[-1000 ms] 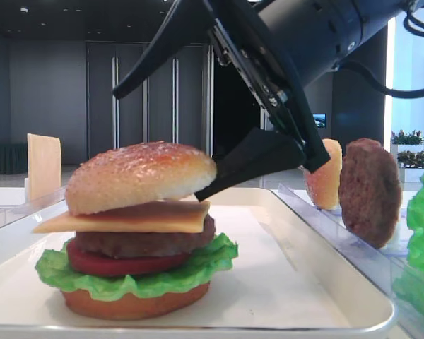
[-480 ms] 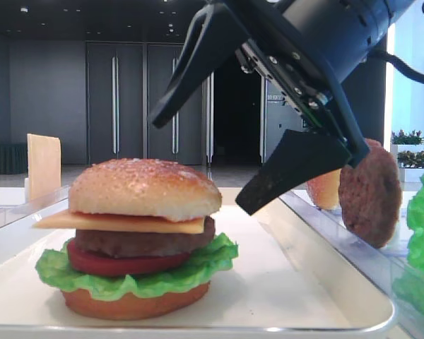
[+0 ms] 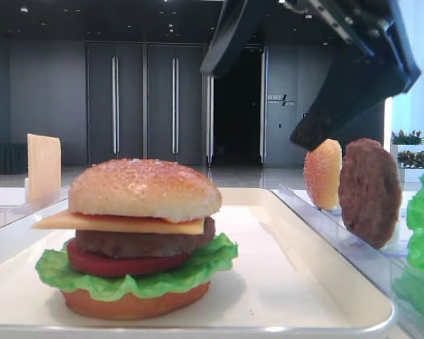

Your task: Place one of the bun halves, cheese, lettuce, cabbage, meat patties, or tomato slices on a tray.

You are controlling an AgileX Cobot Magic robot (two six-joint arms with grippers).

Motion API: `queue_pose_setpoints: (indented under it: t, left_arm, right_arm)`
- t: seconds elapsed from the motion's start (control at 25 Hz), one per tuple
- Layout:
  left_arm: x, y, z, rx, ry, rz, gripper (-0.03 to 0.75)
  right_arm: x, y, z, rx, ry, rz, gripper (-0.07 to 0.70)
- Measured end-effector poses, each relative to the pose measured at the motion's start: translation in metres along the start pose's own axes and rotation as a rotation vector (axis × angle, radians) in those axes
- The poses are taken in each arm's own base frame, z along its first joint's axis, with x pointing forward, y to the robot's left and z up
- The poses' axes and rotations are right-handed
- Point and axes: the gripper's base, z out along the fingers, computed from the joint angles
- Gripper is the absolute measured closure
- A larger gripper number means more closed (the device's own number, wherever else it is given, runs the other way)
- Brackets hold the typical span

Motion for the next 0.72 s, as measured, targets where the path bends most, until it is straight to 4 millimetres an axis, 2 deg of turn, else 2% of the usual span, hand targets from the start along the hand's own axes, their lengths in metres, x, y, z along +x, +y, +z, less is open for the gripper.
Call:
queue_pose_setpoints:
  t: [0.16, 0.4, 0.6, 0.72]
  left_arm:
    - [0.000, 0.000, 0.000, 0.000, 0.000, 0.000, 0.722]
    - [0.000, 0.000, 0.000, 0.000, 0.000, 0.000, 0.722]
    - [0.000, 0.000, 0.000, 0.000, 0.000, 0.000, 0.722]
    - [0.000, 0.000, 0.000, 0.000, 0.000, 0.000, 0.722]
  right_arm:
    - [0.000, 0.016, -0.034, 0.063, -0.061, -0.047, 0.021]
    - [-0.014, 0.040, -0.101, 0.260, -0.174, -0.124, 0.021]
    - [-0.026, 0.047, -0.150, 0.491, -0.237, -0.116, 0.021]
    - [-0.032, 0.046, -0.170, 0.623, -0.274, -0.101, 0.021]
